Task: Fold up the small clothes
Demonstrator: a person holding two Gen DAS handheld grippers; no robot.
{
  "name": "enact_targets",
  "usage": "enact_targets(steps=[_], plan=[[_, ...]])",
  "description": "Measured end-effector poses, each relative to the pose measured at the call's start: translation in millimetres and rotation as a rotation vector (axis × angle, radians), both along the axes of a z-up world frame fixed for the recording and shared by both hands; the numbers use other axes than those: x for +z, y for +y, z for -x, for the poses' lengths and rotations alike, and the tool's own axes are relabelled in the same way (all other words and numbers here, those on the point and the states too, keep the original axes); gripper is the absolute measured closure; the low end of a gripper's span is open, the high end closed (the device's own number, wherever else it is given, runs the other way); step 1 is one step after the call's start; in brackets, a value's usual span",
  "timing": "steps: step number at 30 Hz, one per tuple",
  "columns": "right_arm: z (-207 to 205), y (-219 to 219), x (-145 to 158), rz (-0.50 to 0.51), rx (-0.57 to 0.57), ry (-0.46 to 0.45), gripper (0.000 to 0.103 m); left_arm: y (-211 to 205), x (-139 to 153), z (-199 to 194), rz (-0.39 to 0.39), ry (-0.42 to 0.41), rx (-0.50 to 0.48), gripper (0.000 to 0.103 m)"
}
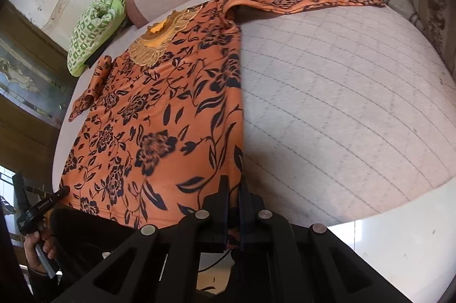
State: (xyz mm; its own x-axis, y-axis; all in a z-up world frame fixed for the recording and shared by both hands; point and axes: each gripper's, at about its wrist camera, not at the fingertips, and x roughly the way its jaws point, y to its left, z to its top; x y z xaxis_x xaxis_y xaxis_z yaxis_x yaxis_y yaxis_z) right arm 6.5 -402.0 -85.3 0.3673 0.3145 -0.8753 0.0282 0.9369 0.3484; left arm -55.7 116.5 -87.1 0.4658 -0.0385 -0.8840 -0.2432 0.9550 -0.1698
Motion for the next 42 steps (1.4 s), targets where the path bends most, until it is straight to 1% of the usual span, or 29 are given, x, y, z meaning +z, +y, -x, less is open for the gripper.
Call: enact_targets(steps=[3,5,6,7,8,9,10,11,12,13,14,15,16,17,18,20,22,24,26,28,32,35,36,37,38,39,40,41,42], plan=[[10,-7,2,0.0,-0.01,0.004,0.099,4,-4,6,-0.007,0.01,0.022,0.096],[12,-11,-13,0.014,-0.001,0.057,0.098,5,-23,-2,-0.027,0.092,0.016,0.095],[10,-11,-24,0.027,-0.006,0.091,0.094,5,-29,-7,-0.026,0.113,0.022,0.093],[7,-11,-38,0.027,-0.012,0.14,0.094,7,-33,-10,-0.03,0.136,0.032,0.093],[4,-10,-44,0.03,-0.014,0.157,0.094,8,-32,-12,-0.031,0.137,0.032,0.093],[3,-9,-42,0.033,-0.021,0.137,0.093,8,-26,-14,-0.037,0.117,0.038,0.089],[2,-11,-37,0.029,-0.028,0.111,0.093,7,-15,-17,-0.068,0.084,0.049,0.083],[-2,-15,-27,0.015,-0.049,0.073,0.091,6,-6,-20,-0.09,0.056,0.053,0.062],[-7,-22,-18,0.0,-0.076,0.042,0.086,5,4,-24,-0.103,0.024,0.057,0.037],[-13,-31,-8,-0.016,-0.107,0.009,0.079,3,14,-28,-0.115,-0.018,0.067,0.028],[-21,-41,0,-0.034,-0.14,-0.022,0.073,1,20,-32,-0.119,-0.054,0.07,0.024],[-29,-52,6,-0.048,-0.176,-0.048,0.047,-3,29,-39,-0.108,-0.107,0.057,0.024],[-40,-66,12,-0.067,-0.226,-0.079,0.016,-6,32,-47,-0.095,-0.127,0.046,0.024],[-51,-82,17,-0.092,-0.276,-0.115,0.013,-10,33,-53,-0.078,-0.138,0.032,0.024],[-65,-100,18,-0.123,-0.334,-0.151,0.013,-15,31,-64,-0.06,-0.14,0.017,0.024],[-98,-133,14,-0.18,-0.419,-0.165,0.013,-26,23,-83,-0.036,-0.134,-0.02,0.024],[-132,-169,3,-0.253,-0.53,-0.185,0.013,-39,8,-101,-0.03,-0.111,-0.053,0.024],[-161,-198,-10,-0.301,-0.594,-0.188,0.015,-49,-8,-115,-0.03,-0.087,-0.082,0.024],[-195,-224,-25,-0.307,-0.644,-0.18,0.016,-57,-19,-119,-0.043,-0.065,-0.096,0.024],[-226,-243,-39,-0.271,-0.659,-0.162,0.02,-61,-27,-124,-0.056,-0.049,-0.102,0.024],[-264,-276,-71,-0.268,-0.74,-0.114,0.03,-61,-43,-136,-0.079,-0.021,-0.1,0.024],[-283,-281,-74,-0.245,-0.767,-0.147,0.031,-58,-50,-143,-0.076,-0.004,-0.094,0.024],[-290,-281,-74,-0.219,-0.76,-0.138,0.04,-57,-52,-145,-0.076,-0.002,-0.094,0.024],[-298,-280,-74,-0.18,-0.755,-0.117,0.073,-56,-52,-145,-0.077,-0.005,-0.094,0.024],[-305,-283,-74,-0.142,-0.757,-0.088,0.098,-55,-53,-145,-0.078,-0.01,-0.095,0.024],[-309,-284,-76,-0.152,-0.755,-0.068,0.098,-53,-52,-146,-0.08,-0.013,-0.094,0.024],[-314,-280,-71,-0.107,-0.739,-0.062,0.098,-51,-51,-146,-0.08,-0.02,-0.092,0.024],[-318,-271,-62,-0.039,-0.704,-0.075,0.098,-48,-49,-146,-0.077,-0.03,-0.091,0.024],[-322,-261,-51,-0.011,-0.668,-0.103,0.098,-43,-47,-146,-0.07,-0.046,-0.089,0.024]])
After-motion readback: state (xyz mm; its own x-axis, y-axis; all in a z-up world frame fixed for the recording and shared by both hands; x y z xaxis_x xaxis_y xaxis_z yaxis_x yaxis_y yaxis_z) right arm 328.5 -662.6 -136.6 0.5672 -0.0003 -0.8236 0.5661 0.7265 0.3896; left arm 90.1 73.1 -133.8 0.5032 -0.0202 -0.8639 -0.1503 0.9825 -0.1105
